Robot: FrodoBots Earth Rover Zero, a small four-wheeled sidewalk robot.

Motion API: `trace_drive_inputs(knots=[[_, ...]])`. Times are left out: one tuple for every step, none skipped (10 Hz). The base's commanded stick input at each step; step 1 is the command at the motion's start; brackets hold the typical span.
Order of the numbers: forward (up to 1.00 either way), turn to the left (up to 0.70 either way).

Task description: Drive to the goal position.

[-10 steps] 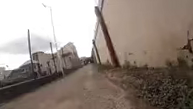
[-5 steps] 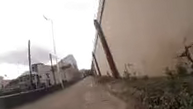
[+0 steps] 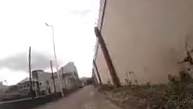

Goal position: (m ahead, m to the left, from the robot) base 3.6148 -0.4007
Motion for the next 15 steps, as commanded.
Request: trace_drive_inputs(knots=[[0.30,0.00],[0.30,0.00],[0.30,0.00],[0.30,0.00],[0.30,0.00],[0.30,0.00],[0.30,0.00],[0.30,0.00],[0.30,0.00],[0.30,0.00],[0.30,0.00],[0.30,0.00],[0.30,0.00],[0.30,0.00],[0.30,0.00]])
